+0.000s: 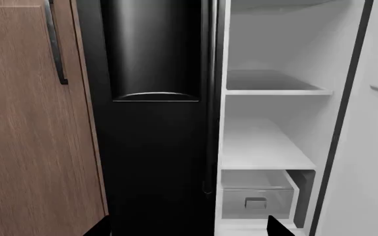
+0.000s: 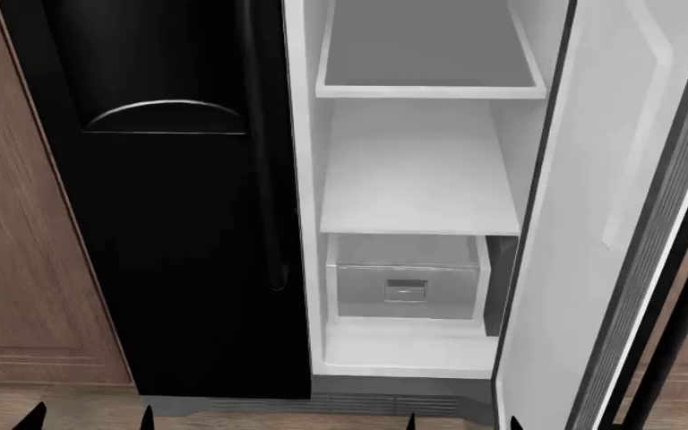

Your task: Close the fridge door

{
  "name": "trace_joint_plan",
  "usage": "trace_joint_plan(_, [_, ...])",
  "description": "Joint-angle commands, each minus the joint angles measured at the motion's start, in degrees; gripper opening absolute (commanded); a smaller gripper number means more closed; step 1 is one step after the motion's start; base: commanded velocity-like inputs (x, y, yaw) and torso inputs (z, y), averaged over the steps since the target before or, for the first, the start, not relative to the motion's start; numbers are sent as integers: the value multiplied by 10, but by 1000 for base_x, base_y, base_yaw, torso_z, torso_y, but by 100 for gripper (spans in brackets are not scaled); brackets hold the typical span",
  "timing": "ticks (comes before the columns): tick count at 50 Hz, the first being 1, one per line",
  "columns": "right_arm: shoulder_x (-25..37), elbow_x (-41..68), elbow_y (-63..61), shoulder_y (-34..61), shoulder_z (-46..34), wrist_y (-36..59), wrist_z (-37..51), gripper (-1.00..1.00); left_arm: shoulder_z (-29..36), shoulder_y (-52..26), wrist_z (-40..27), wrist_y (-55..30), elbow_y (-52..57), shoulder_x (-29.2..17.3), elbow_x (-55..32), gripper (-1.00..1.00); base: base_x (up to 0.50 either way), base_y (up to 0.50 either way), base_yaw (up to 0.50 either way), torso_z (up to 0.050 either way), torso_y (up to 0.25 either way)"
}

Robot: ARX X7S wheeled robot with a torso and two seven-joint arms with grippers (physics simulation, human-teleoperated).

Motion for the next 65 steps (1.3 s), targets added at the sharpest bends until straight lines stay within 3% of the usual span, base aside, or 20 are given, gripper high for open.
trace_joint_plan(1, [7,7,0,-1,-8,-1,8,100,9,0,-9,5,-5,-8,-8,100,0,0,0,0,0])
trace_joint_plan(19, [31,38,-8,6,-42,17,41,100,25,-14,-55,-11,7,-31,-37,100,0,-9,0,0,0])
trace_joint_plan(65, [61,74,-17,13,-78,34,80,100,73,-16,-77,-5,5,-66,-56,100,-76,-500,0,0,0])
